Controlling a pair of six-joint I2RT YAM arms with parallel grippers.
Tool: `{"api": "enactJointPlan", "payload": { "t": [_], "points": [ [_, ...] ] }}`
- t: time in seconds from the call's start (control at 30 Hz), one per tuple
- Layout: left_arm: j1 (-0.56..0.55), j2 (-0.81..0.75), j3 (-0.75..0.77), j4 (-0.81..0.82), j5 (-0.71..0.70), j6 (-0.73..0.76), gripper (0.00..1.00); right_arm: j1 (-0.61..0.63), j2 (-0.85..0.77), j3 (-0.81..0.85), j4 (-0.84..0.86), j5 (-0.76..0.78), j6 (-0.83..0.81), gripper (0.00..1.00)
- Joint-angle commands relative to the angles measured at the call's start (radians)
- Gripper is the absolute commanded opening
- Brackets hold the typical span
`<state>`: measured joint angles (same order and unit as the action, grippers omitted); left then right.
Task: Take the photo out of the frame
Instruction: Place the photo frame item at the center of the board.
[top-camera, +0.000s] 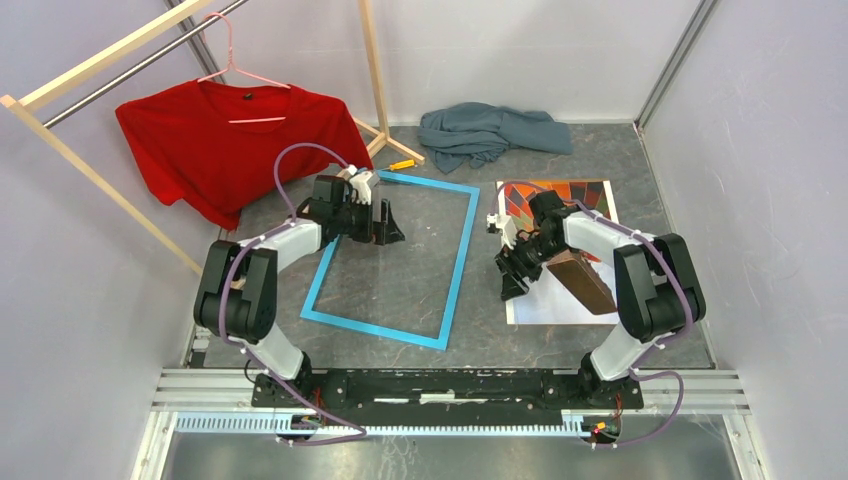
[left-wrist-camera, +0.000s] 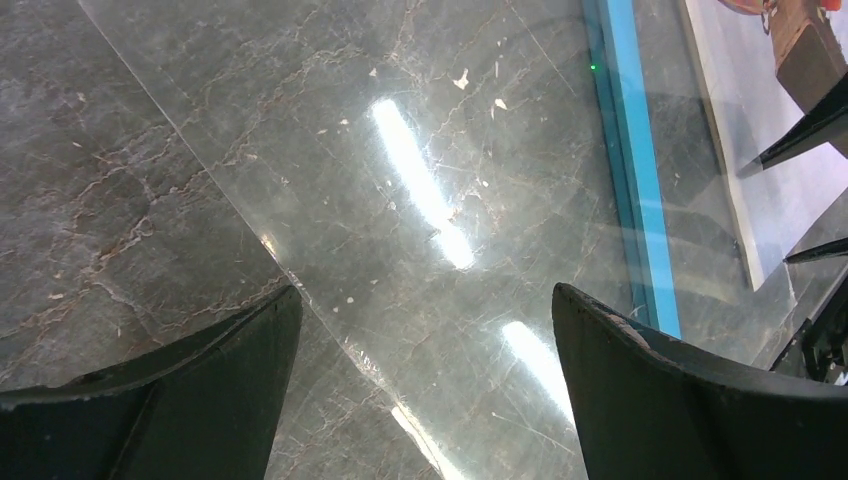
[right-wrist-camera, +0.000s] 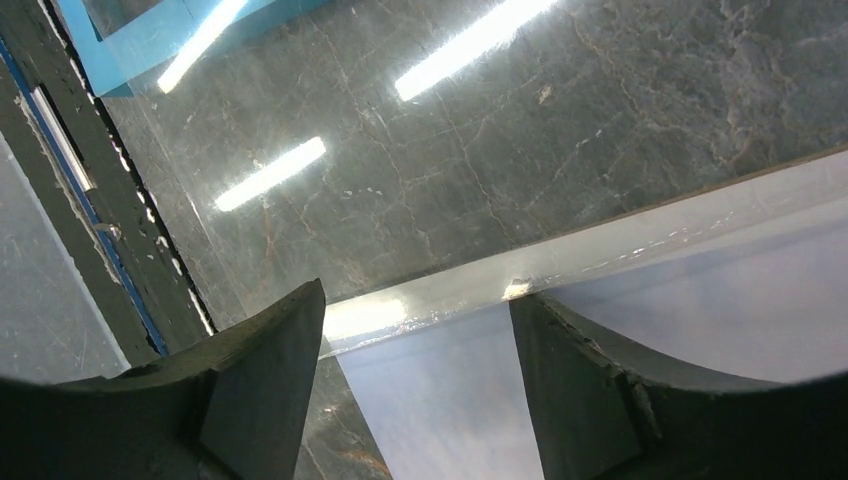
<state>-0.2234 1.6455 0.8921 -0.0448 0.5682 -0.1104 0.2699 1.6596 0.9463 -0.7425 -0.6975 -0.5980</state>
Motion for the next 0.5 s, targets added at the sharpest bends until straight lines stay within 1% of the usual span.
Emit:
{"api": "enactJointPlan", "payload": {
  "t": [0.0, 0.17, 0.3, 0.47],
  "points": [
    [0.012, -0.033, -0.016, 0.019, 0.039, -0.027, 1.00, 0.020, 0.032, 0.017, 0.021, 0.013, 0.000, 0.75],
    [0.031, -0.012, -0.029, 0.023, 0.010, -0.032, 1.00, 0.022, 0.033, 0.012, 0.028, 0.016, 0.002, 0.75],
    [0.050, 0.003, -0.031, 0.036, 0.040, -0.050, 1.00, 0.022, 0.031, 0.014, 0.032, 0.014, 0.003, 0.76],
    [0.061, -0.015, -0.044, 0.042, 0.041, -0.056, 1.00, 0.033, 0.040, 0.020, 0.031, 0.012, -0.001, 0.75]
  ]
}}
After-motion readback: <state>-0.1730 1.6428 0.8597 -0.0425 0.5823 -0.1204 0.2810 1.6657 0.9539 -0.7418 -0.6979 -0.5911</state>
